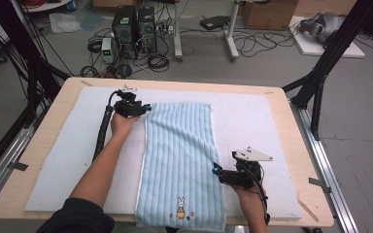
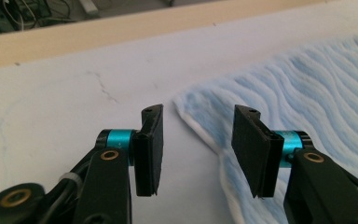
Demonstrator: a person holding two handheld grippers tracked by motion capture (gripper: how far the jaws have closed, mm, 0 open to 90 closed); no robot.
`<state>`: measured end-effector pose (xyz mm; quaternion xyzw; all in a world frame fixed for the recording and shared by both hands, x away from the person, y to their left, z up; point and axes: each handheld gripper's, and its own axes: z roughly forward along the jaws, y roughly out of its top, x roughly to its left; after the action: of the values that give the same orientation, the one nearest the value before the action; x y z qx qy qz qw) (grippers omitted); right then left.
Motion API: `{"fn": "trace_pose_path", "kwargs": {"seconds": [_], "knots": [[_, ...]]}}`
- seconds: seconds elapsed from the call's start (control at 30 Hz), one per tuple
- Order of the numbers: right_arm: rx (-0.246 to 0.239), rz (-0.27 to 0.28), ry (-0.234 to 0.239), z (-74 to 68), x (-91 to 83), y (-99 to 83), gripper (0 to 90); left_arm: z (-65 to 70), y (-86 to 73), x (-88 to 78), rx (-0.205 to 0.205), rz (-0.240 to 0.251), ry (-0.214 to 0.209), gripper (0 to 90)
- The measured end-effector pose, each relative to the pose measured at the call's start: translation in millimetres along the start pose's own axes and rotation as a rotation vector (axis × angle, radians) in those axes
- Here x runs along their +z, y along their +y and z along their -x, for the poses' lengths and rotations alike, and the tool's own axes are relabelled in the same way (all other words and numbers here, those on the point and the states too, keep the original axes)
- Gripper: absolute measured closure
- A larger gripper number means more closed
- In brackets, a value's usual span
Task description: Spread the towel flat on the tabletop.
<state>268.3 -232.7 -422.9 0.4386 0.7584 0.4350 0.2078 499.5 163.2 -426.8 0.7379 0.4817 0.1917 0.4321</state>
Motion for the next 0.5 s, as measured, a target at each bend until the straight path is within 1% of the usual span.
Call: {"fn": "trace_pose_path", "kwargs": {"seconds": [0.07, 0.13, 0.2, 0.23, 0.27, 0.3, 0.37, 0.4, 0.43, 0.5], "knots": [[-0.002, 0.002, -0.001, 0.1, -0.1, -0.4, 17.7, -5.0, 0.2, 7.5, -0.022, -0.012, -0.005, 53.4], [0.005, 0.004, -0.006, 0.8, -0.8, -0.8, 17.7, -7.4, -1.3, 15.5, -0.046, -0.035, -0.004, 52.4], [0.010, 0.007, -0.007, 1.9, -2.0, -1.4, 17.7, -5.9, -2.8, 23.6, -0.047, -0.055, -0.001, 50.4], [0.012, 0.007, -0.009, 2.6, -2.5, -1.6, 17.6, -4.3, -3.0, 26.1, -0.036, -0.064, 0.002, 49.9], [0.009, 0.009, -0.011, 3.4, -2.7, -1.8, 17.7, -0.5, -3.3, 29.8, -0.005, -0.078, 0.006, 49.3], [0.018, 0.008, -0.013, 4.2, -3.4, -2.3, 17.7, 3.5, -3.7, 32.5, 0.024, -0.086, 0.015, 49.3], [0.019, 0.011, -0.014, 5.9, -3.7, -2.9, 17.6, 12.8, -4.0, 35.7, 0.094, -0.099, 0.060, 47.8], [0.022, 0.010, -0.016, 5.9, -3.9, -3.2, 17.6, 16.1, -3.8, 36.2, 0.121, -0.096, 0.068, 48.3], [0.024, 0.008, -0.017, 5.6, -4.0, -3.3, 17.6, 19.4, -3.5, 36.3, 0.150, -0.096, 0.059, 56.0], [0.018, 0.013, -0.016, 5.1, -3.7, -3.4, 17.6, 28.1, -3.5, 36.9, 0.237, -0.108, 0.042, 77.9]]}}
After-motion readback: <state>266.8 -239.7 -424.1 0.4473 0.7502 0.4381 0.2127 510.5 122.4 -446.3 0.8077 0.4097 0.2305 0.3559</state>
